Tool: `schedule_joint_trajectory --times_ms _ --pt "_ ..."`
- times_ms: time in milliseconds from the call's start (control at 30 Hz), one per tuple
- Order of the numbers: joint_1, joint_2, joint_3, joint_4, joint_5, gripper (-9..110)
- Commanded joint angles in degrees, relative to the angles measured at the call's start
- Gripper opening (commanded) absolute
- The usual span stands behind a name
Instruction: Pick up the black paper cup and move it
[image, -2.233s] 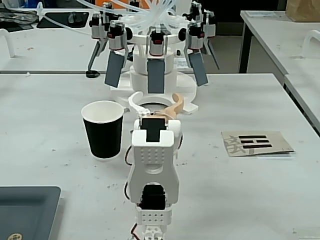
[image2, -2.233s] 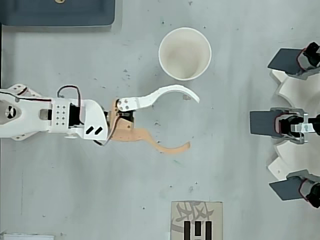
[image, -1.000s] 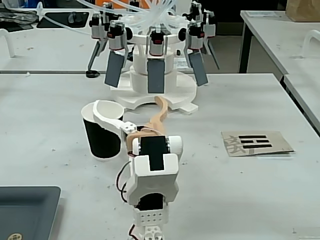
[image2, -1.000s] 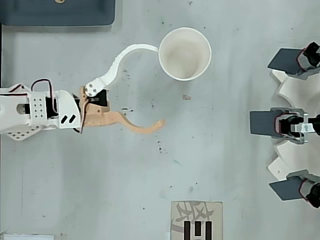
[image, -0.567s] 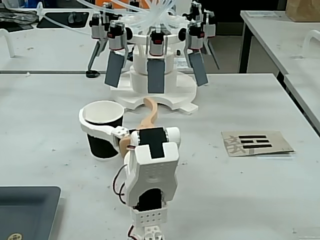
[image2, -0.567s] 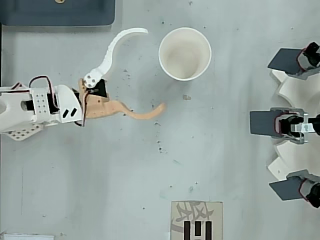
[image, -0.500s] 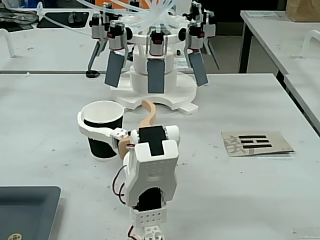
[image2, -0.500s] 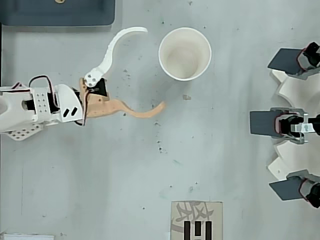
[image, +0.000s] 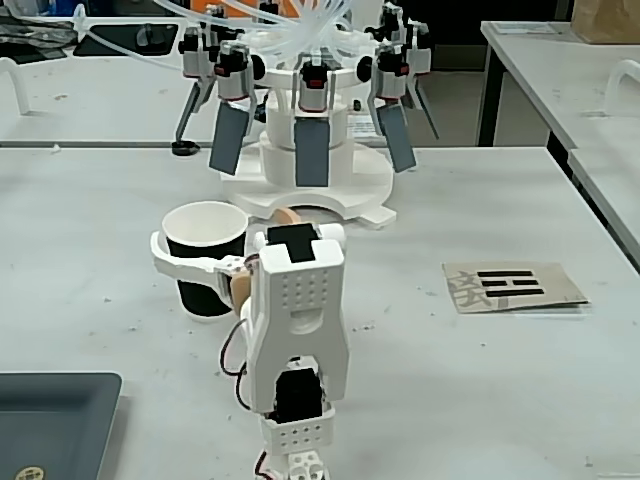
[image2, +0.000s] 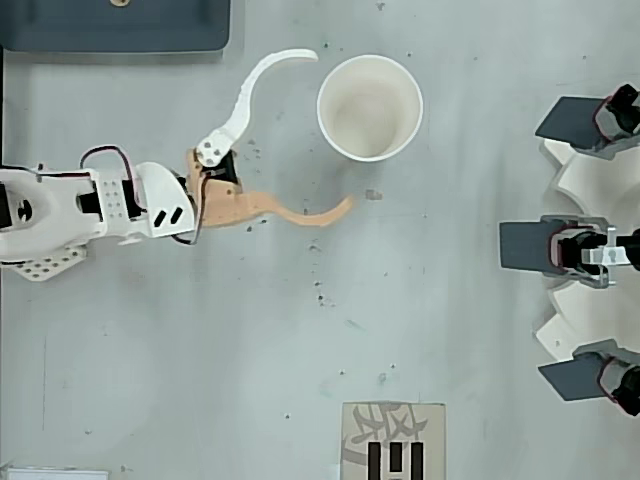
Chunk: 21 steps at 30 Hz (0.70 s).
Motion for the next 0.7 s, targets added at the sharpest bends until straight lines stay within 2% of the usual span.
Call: schedule_joint_trajectory --times_ms 0,667 --pt "-1.0 -1.1 -5.5 -0.5 -0.2 44" --pt "-3.9 -17.9 -22.3 -0.2 0.5 44"
